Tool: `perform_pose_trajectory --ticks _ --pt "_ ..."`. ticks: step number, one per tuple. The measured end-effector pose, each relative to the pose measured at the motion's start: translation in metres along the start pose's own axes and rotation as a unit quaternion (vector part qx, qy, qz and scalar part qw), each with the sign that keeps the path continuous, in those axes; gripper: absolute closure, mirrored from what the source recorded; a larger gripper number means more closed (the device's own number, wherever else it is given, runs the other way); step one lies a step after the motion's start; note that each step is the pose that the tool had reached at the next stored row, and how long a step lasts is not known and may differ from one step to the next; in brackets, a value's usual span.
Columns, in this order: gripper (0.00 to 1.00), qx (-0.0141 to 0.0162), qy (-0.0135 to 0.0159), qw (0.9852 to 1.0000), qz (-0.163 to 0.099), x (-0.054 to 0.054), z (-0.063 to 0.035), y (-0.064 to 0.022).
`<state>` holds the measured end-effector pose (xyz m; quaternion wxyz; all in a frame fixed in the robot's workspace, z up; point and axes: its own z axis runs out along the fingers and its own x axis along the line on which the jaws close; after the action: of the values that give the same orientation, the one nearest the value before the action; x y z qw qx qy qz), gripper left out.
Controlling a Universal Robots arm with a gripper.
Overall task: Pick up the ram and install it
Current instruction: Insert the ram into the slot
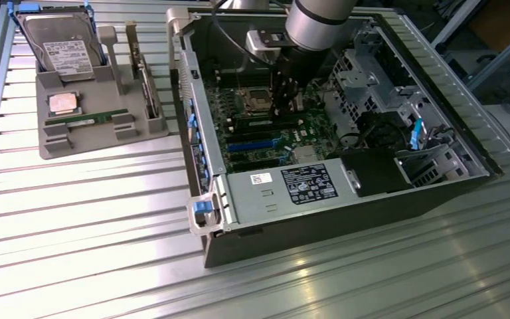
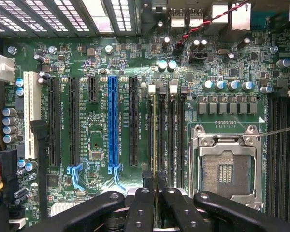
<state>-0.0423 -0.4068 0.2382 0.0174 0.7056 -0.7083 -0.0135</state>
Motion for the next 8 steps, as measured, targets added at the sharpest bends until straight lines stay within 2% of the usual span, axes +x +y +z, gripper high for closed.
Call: perform_pose_trajectory --ticks 8 --pt "0.87 0.0 0.0015 1.0 0.0 -0.0003 0.0015 -0.0001"
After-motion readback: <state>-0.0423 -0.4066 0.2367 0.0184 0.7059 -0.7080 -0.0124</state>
